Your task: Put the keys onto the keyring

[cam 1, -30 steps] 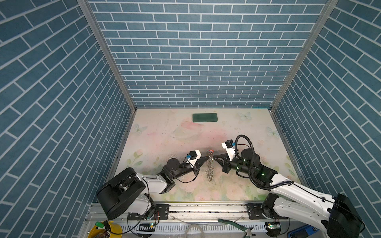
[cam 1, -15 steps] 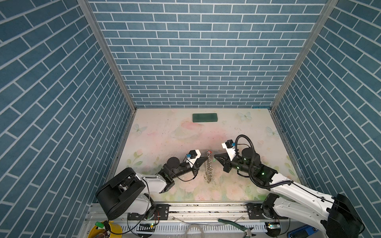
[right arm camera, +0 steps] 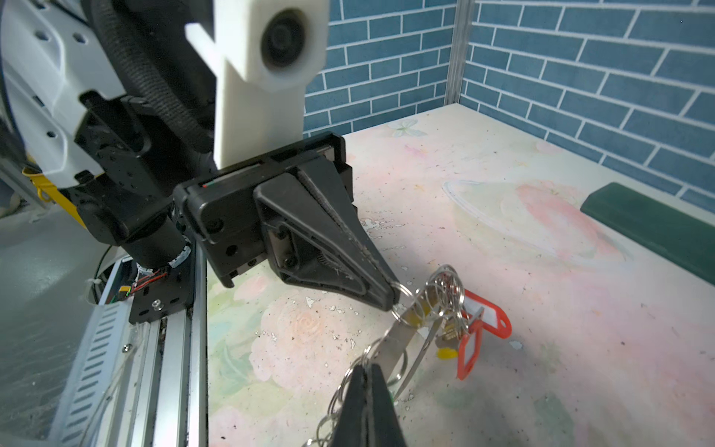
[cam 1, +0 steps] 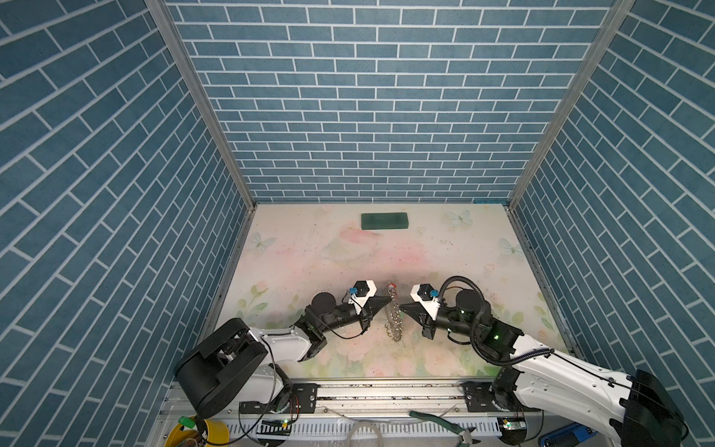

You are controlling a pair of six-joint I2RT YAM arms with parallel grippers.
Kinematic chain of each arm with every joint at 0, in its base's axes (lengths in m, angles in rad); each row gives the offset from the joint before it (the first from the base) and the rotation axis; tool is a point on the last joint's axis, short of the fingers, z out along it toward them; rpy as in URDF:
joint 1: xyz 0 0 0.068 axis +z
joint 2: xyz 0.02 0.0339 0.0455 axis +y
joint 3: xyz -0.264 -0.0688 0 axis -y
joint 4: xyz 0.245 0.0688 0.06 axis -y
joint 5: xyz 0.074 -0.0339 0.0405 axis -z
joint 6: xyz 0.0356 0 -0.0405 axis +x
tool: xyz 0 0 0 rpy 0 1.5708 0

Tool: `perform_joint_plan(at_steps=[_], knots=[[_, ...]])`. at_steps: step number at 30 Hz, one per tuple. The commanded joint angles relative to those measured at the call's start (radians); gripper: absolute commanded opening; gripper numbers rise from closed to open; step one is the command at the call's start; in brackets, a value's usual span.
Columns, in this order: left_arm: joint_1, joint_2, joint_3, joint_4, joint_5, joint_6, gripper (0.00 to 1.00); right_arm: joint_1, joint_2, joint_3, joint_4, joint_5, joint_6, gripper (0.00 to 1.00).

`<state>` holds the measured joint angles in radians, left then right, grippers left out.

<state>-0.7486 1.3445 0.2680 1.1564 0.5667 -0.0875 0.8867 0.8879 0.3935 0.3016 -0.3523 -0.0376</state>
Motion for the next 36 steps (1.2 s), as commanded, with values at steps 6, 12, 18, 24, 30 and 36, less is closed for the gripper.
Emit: perform_joint_plan(at_steps=[6,12,18,24,30,36], knots=[[0.015,-0.005,0.048,0.004,0.184,-0.025,0.0,0.001,-0.035,-0.021,-0.028,0.005,-0.239,0.0],[0.028,0.023,0.058,0.024,0.257,-0.041,0.0,-0.048,-0.114,-0.024,-0.102,-0.092,-0.283,0.0],[0.043,0.059,0.065,0.061,0.307,-0.071,0.0,-0.07,-0.109,-0.021,-0.101,-0.152,-0.284,0.0],[0.054,0.08,0.067,0.093,0.322,-0.095,0.0,-0.074,-0.1,-0.028,-0.104,-0.197,-0.285,0.0],[0.057,0.085,0.071,0.095,0.34,-0.102,0.0,-0.076,-0.072,-0.03,-0.087,-0.179,-0.283,0.0],[0.057,0.092,0.071,0.099,0.342,-0.102,0.0,-0.083,-0.079,-0.03,-0.066,-0.15,-0.285,0.0]])
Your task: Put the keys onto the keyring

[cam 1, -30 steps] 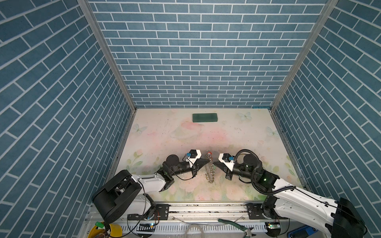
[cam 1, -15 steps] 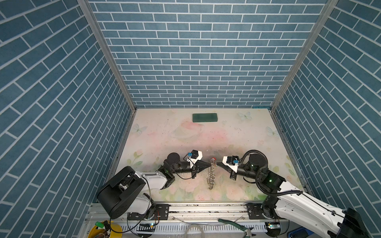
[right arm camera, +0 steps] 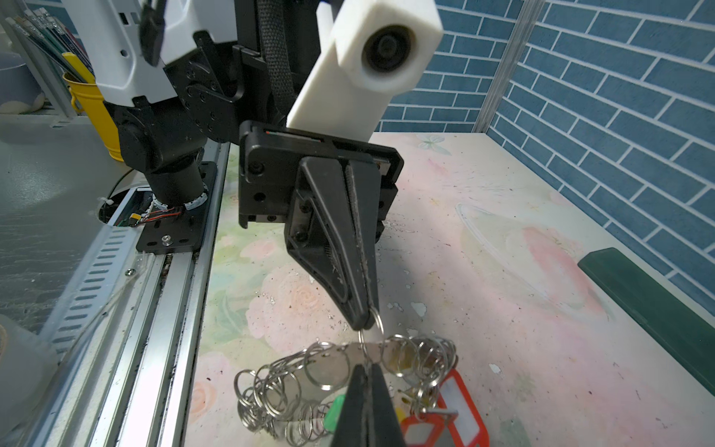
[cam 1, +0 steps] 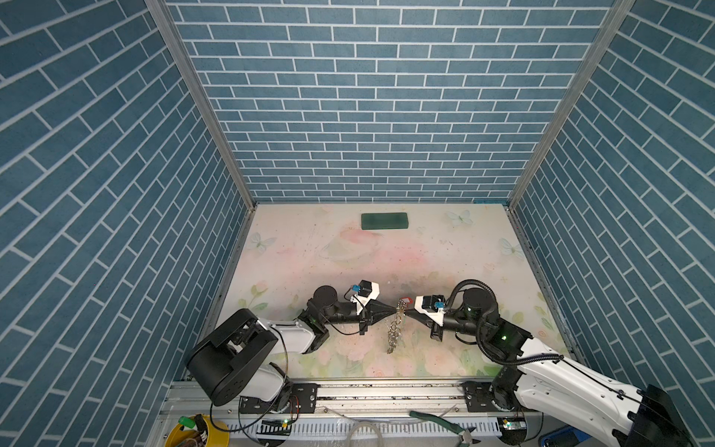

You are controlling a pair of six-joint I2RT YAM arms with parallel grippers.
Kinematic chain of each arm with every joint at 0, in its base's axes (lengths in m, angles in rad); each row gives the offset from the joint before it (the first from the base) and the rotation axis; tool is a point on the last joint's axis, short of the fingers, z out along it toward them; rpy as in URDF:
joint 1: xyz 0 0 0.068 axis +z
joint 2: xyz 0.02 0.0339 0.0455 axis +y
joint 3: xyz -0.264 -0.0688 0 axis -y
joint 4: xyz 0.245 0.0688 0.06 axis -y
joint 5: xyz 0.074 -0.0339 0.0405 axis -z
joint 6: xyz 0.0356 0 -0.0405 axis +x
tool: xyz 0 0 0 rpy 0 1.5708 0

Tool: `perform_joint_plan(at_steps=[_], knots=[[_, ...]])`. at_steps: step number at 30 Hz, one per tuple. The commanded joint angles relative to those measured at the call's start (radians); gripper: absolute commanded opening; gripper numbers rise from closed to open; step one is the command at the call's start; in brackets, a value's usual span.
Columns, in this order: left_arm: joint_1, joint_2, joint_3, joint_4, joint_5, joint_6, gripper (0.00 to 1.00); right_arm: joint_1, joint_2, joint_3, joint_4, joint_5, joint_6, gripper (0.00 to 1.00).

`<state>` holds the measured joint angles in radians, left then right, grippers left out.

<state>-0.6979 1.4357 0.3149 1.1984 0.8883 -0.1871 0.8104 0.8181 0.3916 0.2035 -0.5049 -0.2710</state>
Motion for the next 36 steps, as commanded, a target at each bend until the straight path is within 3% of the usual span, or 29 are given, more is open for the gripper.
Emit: perform_joint_plan(at_steps=[1,18,36], knots=[[0.006,0.002,0.026,0.053,0.023,-0.002,0.0,-0.006,-0.011,-0.03,0.033,0.001,-0.052,0.0],[0.006,0.015,0.032,0.062,0.041,-0.012,0.0,-0.014,0.01,-0.021,0.04,0.003,-0.045,0.0],[0.006,0.062,0.031,0.181,0.081,-0.072,0.0,-0.018,0.056,-0.019,0.048,0.02,-0.023,0.0]])
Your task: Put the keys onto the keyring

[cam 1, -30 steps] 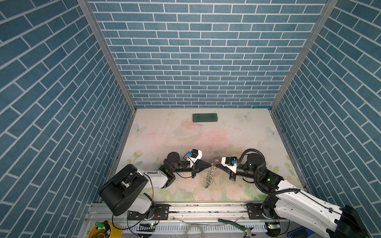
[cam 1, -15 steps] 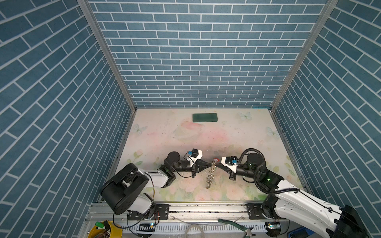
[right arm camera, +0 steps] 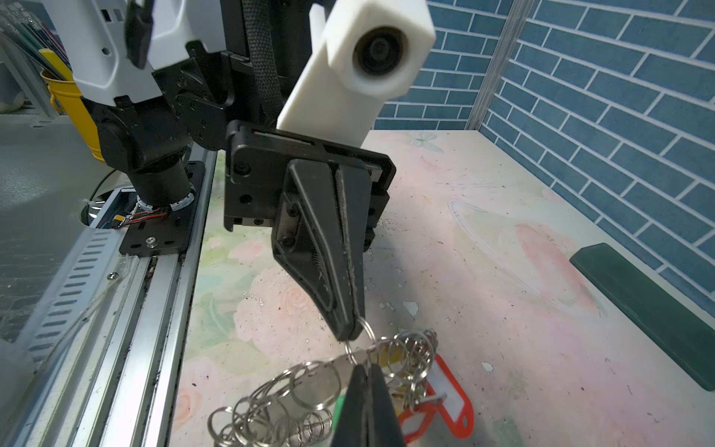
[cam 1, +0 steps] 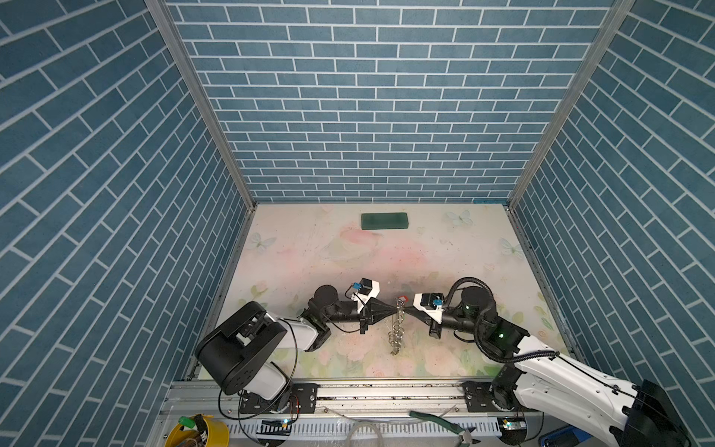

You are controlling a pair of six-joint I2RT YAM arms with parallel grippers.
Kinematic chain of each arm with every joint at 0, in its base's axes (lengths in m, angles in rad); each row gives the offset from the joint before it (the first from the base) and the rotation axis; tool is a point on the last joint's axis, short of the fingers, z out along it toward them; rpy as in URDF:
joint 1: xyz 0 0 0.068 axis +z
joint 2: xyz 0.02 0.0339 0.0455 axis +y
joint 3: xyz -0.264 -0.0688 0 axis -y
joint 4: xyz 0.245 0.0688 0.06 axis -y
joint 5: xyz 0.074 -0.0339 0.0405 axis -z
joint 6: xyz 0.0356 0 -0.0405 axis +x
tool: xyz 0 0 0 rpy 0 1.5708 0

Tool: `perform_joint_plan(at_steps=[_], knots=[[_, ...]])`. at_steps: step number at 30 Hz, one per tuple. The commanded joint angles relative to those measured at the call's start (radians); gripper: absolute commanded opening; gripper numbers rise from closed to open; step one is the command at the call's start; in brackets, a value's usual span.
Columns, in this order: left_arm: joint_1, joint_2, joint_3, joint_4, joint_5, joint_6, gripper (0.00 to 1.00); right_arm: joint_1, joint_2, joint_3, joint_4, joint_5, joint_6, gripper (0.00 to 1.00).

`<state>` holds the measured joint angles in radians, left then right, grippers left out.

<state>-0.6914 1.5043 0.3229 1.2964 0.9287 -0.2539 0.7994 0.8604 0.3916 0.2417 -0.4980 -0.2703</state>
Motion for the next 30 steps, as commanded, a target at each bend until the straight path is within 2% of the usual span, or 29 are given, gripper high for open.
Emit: perform_joint_plan(at_steps=[1,6,12,22,30], knots=[[0.0,-0.006,0.023,0.084,0.042,-0.007,0.0,-0.007,0.016,-0.019,0.012,0.008,-0.021,0.0],[0.0,-0.004,0.018,0.095,0.03,-0.005,0.0,-0.01,0.038,-0.005,0.015,-0.039,0.002,0.0],[0.0,-0.004,0.012,0.095,-0.043,0.0,0.0,-0.008,0.061,0.006,0.031,-0.055,0.03,0.0],[-0.014,-0.024,-0.02,0.087,-0.328,0.019,0.0,0.064,0.11,0.037,0.075,0.144,0.037,0.0],[-0.04,-0.013,-0.03,0.105,-0.428,0.021,0.0,0.103,0.191,0.081,0.125,0.206,0.052,0.0]])
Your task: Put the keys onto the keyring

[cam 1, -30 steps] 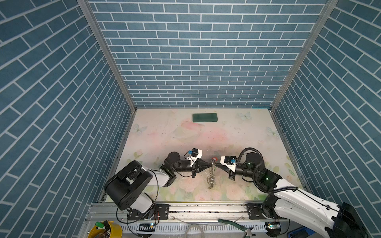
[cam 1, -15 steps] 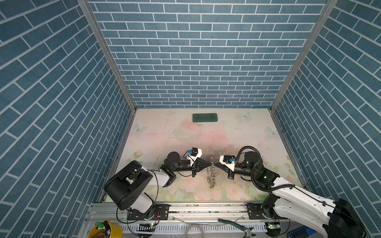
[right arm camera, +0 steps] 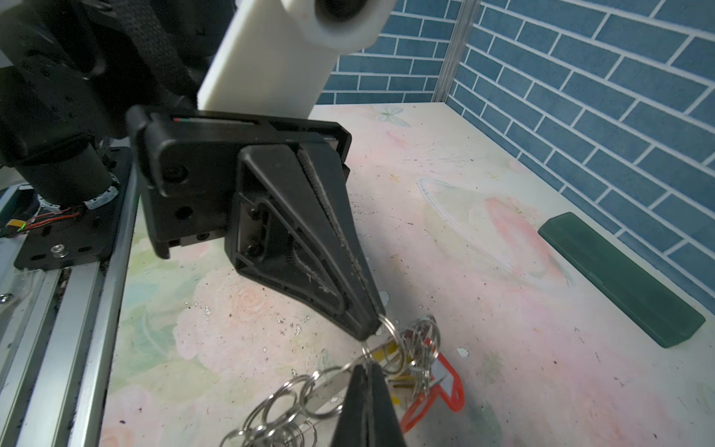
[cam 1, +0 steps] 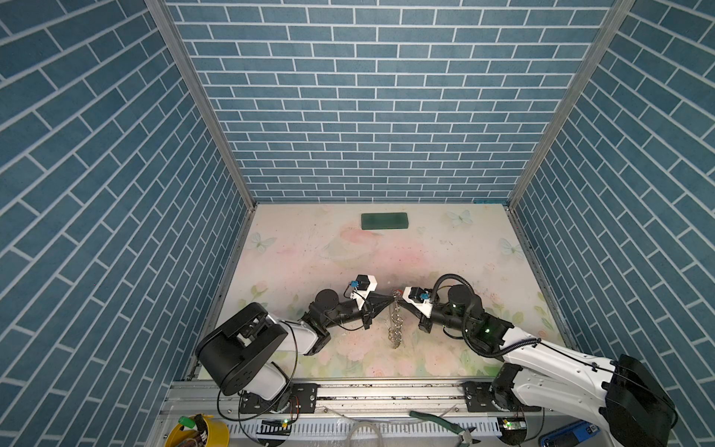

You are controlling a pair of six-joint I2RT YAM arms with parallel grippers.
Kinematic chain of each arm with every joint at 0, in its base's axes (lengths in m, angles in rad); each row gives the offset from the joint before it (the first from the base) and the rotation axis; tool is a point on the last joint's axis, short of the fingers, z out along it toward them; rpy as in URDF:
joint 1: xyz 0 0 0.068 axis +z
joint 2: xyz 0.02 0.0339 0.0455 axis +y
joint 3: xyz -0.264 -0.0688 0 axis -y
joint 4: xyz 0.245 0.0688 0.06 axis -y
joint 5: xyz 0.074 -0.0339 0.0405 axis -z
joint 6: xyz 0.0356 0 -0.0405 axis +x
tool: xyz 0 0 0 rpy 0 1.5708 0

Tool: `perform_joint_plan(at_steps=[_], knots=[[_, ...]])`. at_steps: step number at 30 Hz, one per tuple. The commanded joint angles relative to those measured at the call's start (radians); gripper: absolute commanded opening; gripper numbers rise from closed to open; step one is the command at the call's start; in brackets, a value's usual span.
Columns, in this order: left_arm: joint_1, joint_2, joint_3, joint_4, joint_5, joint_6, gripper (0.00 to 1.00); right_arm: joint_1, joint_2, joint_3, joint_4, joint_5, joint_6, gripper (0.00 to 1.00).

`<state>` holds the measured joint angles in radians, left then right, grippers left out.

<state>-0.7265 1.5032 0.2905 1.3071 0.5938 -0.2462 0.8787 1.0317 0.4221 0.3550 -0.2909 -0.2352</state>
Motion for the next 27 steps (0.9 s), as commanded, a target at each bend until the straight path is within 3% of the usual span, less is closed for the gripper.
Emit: perform_joint_plan(at_steps=[1,11,19,23,27], knots=[[-0.008,-0.008,0.006,0.099,-0.092,0.013,0.0,0.026,0.027,0.057,0.012,-0.002,0.02,0.0],[-0.017,-0.01,0.0,0.098,-0.1,0.035,0.0,0.036,-0.014,0.066,-0.023,-0.04,0.049,0.12],[-0.017,-0.024,-0.006,0.098,-0.059,0.061,0.0,0.034,-0.153,0.028,-0.116,0.067,0.032,0.29],[-0.017,-0.028,0.001,0.098,0.016,0.069,0.0,0.027,-0.196,0.034,-0.169,0.159,0.022,0.28],[-0.016,-0.023,0.022,0.098,0.14,0.062,0.0,-0.019,-0.204,0.051,-0.224,0.093,0.033,0.24]])
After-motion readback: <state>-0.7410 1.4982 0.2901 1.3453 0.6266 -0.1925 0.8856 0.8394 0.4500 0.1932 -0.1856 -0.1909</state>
